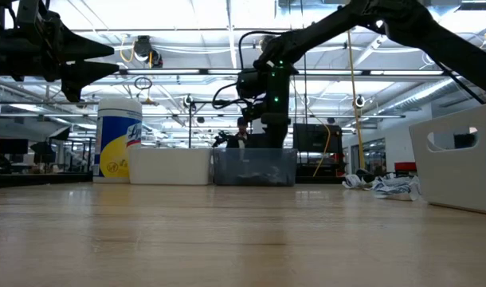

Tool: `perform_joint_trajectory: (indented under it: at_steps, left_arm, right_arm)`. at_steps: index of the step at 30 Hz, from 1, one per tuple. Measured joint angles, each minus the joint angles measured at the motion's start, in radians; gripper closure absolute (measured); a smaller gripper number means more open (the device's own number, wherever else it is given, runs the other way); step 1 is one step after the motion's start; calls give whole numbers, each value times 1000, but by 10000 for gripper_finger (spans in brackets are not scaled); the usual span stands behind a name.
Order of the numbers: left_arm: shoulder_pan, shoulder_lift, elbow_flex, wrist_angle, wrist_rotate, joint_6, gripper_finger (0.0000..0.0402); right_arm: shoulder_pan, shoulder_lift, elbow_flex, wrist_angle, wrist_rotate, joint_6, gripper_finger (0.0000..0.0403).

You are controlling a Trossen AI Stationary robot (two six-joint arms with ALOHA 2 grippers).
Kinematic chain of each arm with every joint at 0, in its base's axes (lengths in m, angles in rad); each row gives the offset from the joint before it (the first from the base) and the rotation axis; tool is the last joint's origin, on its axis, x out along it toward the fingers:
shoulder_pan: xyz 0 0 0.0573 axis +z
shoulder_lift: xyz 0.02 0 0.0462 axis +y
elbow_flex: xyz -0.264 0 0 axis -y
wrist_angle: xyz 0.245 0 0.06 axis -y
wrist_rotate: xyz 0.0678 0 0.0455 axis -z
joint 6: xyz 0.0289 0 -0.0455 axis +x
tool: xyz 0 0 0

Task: Pick & Place First Aid Supplies
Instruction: Put the gray towelette pack into the top black bin

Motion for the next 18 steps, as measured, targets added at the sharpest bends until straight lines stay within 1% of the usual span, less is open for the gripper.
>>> perform_joint_trajectory:
  at_steps: [5,9,11,14,18]
  left_arm:
    - [0,0,0,0,0,0,206]
    - [0,0,0,0,0,0,206]
    - [0,0,0,0,0,0,206]
    - [0,0,0,0,0,0,206]
    - [0,0,0,0,0,0,206]
  right_arm:
    - [0,0,-1,18,2,25,253]
    - [0,0,-1,33,5,38,215]
    - [0,0,-1,41,9,38,208]
    - [4,-8,-1,46,10,49,210]
    - [26,-64,-1,4,11,137,219]
